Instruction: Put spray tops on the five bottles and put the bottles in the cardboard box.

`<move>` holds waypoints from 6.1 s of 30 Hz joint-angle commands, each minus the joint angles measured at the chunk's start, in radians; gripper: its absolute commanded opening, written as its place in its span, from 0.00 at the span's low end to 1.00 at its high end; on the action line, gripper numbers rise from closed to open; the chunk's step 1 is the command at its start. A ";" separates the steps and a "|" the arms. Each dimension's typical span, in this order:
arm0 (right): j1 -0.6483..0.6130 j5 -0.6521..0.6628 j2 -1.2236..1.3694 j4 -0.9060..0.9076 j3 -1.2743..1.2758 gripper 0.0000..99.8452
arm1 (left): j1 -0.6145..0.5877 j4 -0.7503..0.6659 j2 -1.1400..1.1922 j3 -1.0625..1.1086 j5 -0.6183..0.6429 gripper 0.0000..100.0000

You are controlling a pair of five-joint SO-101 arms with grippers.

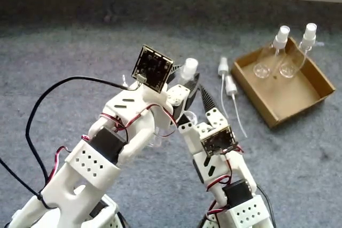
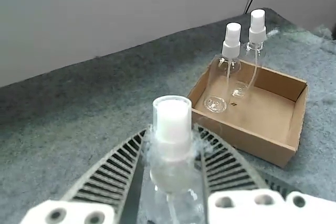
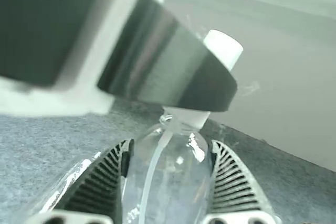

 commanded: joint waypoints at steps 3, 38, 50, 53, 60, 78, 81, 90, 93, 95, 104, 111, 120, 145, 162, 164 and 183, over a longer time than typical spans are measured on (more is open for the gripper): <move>-0.012 0.011 -0.018 -0.010 0.105 0.03 | -0.010 0.020 0.019 -0.041 0.086 0.00; -0.013 0.008 -0.018 -0.005 0.105 0.03 | -0.012 -0.044 -0.163 0.148 0.084 0.00; -0.013 0.008 -0.018 -0.004 0.105 0.03 | -0.013 -0.091 -0.093 0.153 0.011 0.14; -0.013 0.008 -0.018 -0.004 0.105 0.03 | -0.013 -0.089 -0.093 0.156 0.014 0.22; -0.013 0.008 -0.018 -0.004 0.105 0.03 | -0.015 -0.087 -0.094 0.157 0.009 0.21; -0.012 0.008 -0.012 -0.002 0.105 0.03 | -0.130 0.247 -0.503 0.157 0.009 0.21; -0.012 0.008 -0.010 -0.002 0.105 0.03 | -0.183 0.333 -0.564 0.157 0.008 0.17; -0.012 0.008 -0.010 -0.002 0.105 0.03 | -0.302 0.493 -0.756 0.160 -0.095 0.04; -0.010 0.008 -0.010 -0.002 0.105 0.03 | -0.343 0.531 -0.826 0.160 -0.097 0.04; -0.010 0.008 -0.010 -0.002 0.105 0.03 | -0.367 0.559 -0.863 0.180 -0.097 0.04; -0.008 0.008 -0.010 -0.002 0.105 0.03 | -0.456 0.560 -1.015 0.392 -0.098 0.04; -0.001 0.012 -0.019 -0.002 0.104 0.03 | -0.509 0.560 -1.013 0.506 -0.098 0.04; 0.153 0.008 -0.019 -0.001 0.053 0.03 | -0.510 0.559 -1.013 0.745 -0.098 0.04; 0.570 0.008 0.079 0.214 -0.493 0.03 | -0.516 0.562 -1.013 0.862 -0.097 0.04; 0.822 0.008 0.604 -0.243 -0.495 0.03 | -0.516 0.559 -1.013 0.889 -0.098 0.04; 0.837 0.008 0.656 -0.283 -0.495 0.03 | -0.516 0.559 -1.013 0.889 -0.098 0.04; 0.901 0.008 1.168 -0.812 -0.498 0.03 | -0.516 0.559 -1.013 0.891 -0.098 0.04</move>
